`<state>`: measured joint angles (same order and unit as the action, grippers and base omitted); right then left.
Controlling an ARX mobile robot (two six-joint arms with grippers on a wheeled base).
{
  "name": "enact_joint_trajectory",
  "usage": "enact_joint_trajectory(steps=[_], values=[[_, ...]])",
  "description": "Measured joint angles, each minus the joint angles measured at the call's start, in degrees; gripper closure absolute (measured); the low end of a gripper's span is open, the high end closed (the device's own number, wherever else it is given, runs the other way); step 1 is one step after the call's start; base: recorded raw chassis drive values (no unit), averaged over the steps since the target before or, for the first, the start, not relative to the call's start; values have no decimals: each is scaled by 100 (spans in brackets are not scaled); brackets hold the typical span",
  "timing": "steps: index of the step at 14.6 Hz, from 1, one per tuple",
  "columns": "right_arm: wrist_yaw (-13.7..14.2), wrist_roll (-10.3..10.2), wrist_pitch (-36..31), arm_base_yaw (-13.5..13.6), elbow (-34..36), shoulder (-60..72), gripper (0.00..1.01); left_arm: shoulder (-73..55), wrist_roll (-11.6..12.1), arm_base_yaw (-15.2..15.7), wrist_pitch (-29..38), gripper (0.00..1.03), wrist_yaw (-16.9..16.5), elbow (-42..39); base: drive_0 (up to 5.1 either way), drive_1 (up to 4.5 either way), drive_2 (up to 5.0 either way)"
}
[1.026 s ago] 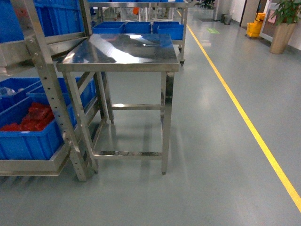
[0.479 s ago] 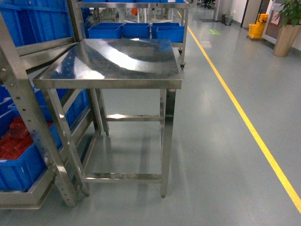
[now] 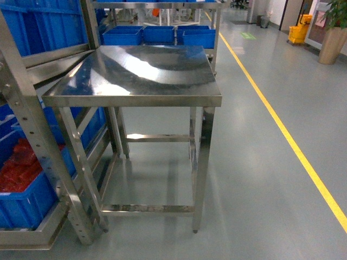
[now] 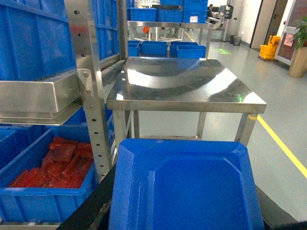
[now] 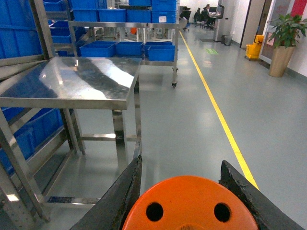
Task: Sort blue parts and orange caps into right shelf containers
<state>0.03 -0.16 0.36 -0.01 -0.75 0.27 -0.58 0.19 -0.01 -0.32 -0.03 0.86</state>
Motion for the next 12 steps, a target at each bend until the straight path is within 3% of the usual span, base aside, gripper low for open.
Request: enact_joint_trajectory(steps=[12], values=[[-4,0,-11,0,0,0,58,0,0,0,-13,59,2,0,-484,257,257]])
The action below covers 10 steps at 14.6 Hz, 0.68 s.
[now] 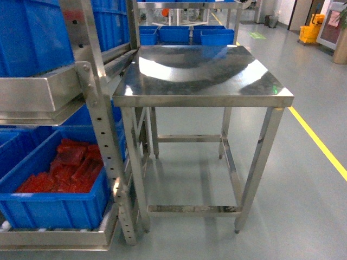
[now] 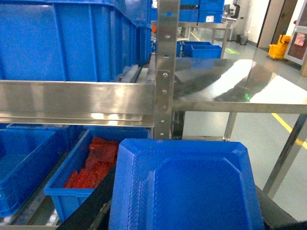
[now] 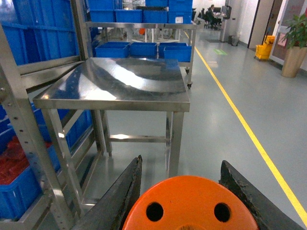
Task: Sort blue parts and orange caps into right shelf containers
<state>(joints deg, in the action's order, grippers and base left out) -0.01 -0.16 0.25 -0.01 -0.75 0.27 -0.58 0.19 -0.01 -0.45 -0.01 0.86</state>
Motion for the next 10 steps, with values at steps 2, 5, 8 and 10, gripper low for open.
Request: enact_joint_trajectory(steps=[2,5,8,10], values=[[2,0,-13,0,0,0,58,0,0,0,7,59,4,0,-484,257,257],[0,0,-9,0,0,0,58,0,0,0,2,59,0,0,-484,257,257],[2,0,15,0,0,0,58,0,0,0,2,59,4,0,-484,257,257],[2,0,9,0,0,0,58,0,0,0,0,59,4,0,-484,257,257]])
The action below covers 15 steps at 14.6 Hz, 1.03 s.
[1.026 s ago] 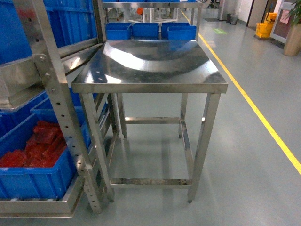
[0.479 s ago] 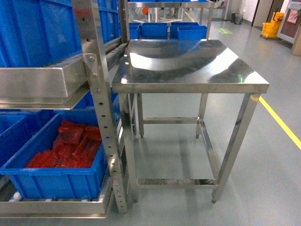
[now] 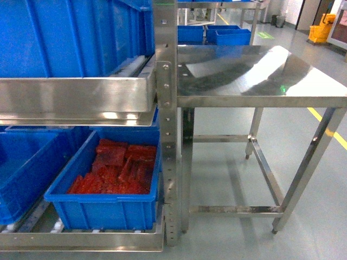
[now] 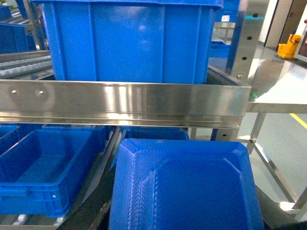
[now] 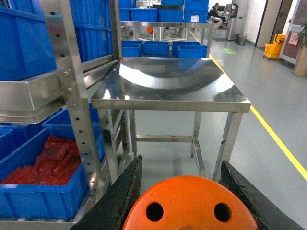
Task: Sort blue parts and orange caps into right shelf containers
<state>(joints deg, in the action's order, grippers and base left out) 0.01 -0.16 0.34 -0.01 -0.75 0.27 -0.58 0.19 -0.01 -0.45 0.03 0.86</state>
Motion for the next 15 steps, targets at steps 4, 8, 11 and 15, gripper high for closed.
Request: enact_joint_trajectory(steps=[4,8,11,15], values=[[-2,0,-20,0,0,0,58,0,0,0,2,59,0,0,-484,257,257],[-2,0,2,0,0,0,58,0,0,0,0,59,0,0,-484,257,257],[-2,0,2,0,0,0,58,0,0,0,-2,59,-2,0,-484,257,257],[0,0,0,0,0,0,58,0,0,0,4,59,-4,0,-502,239,239]])
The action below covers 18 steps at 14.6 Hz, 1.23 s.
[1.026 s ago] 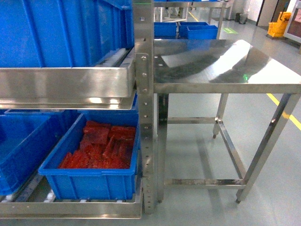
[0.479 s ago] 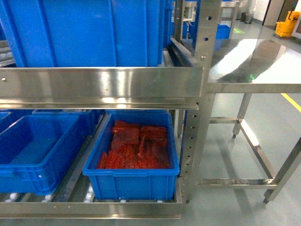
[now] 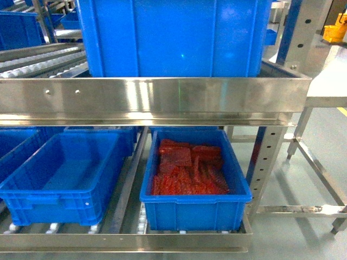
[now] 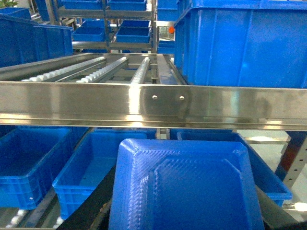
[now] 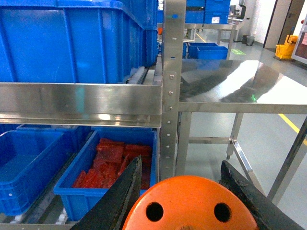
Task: Sort blue parts and orange caps into right shelf containers
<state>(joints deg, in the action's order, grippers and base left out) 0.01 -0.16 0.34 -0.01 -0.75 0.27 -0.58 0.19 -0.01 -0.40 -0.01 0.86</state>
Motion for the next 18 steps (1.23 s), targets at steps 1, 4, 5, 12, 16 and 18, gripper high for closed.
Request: enact_joint_trajectory(steps=[1,4,5,12,16,18], values=[[0,0,-4,0,0,0,58,0,0,0,0,59,7,0,-500,241,241],[-2,0,-15,0,0,0,58,0,0,0,13,59,4,0,-500,241,241],[-2,0,11,0,0,0,58,0,0,0,0,59,2,0,-500,241,241],[-2,0,9,0,0,0,58,0,0,0,-4,59,0,0,-500,241,241],[-2,0,2,0,0,0,58,0,0,0,-2,59,2,0,-493,248,248],[-2,0,0,0,0,0,58,0,0,0,4,59,4,0,-493,248,248]])
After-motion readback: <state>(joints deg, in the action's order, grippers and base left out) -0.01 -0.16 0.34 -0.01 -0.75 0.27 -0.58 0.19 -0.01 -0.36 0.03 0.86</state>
